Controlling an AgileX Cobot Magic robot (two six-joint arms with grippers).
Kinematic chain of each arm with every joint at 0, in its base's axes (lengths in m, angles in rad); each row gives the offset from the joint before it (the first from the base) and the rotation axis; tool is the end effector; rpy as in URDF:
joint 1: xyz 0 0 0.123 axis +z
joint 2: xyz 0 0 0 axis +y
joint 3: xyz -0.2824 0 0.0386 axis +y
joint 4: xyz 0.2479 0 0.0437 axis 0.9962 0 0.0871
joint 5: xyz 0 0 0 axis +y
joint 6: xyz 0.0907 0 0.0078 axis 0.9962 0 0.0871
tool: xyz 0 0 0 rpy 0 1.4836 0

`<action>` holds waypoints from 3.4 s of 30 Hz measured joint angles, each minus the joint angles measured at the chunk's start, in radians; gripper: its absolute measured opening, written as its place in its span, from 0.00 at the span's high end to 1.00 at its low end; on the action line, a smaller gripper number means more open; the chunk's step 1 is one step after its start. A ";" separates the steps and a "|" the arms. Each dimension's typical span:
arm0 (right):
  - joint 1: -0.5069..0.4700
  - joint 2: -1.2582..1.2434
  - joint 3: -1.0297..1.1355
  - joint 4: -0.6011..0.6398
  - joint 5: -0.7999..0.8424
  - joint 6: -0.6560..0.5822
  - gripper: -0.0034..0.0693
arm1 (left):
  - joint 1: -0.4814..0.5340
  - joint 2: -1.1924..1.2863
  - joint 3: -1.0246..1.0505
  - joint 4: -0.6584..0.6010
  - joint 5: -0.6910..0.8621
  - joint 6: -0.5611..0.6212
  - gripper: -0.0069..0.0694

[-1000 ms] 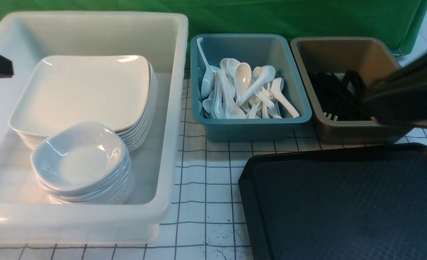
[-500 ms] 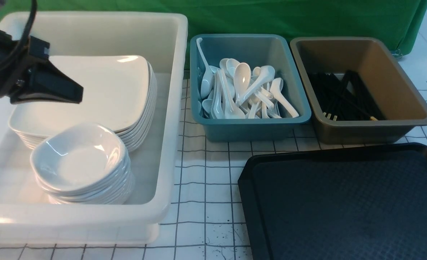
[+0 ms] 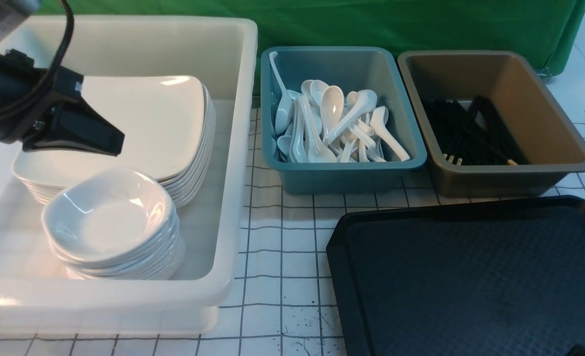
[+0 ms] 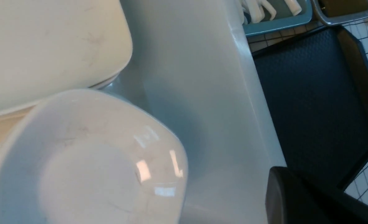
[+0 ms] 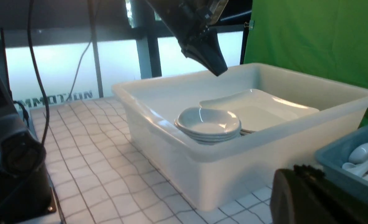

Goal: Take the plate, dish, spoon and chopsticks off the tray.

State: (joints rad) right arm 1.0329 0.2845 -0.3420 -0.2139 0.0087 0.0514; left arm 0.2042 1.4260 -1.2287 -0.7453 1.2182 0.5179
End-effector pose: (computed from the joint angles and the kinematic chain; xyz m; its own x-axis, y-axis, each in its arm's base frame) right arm 0.0386 0.0643 0.3094 0.2074 0.0319 -0.9777 -0.8353 0.5260 -0.1600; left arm 0.2794 -0.0013 0.3364 -0.8860 -0.0197 -0.4633 0.2493 0.8221 -0.5119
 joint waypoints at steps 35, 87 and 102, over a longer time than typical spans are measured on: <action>0.000 0.000 0.001 0.000 0.045 -0.014 0.82 | 0.000 0.000 0.000 0.044 -0.027 -0.116 0.90; -1.129 -0.268 0.334 0.110 0.145 -0.014 0.65 | -0.006 0.000 0.000 0.077 -0.172 -0.123 0.90; -1.129 -0.268 0.331 0.110 0.169 -0.044 0.62 | -0.254 0.000 0.000 0.116 -0.079 -0.091 0.90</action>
State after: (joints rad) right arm -0.0959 0.0163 -0.0109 -0.1038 0.1775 0.0071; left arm -0.0500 1.4260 -1.2283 -0.6293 1.1392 0.4272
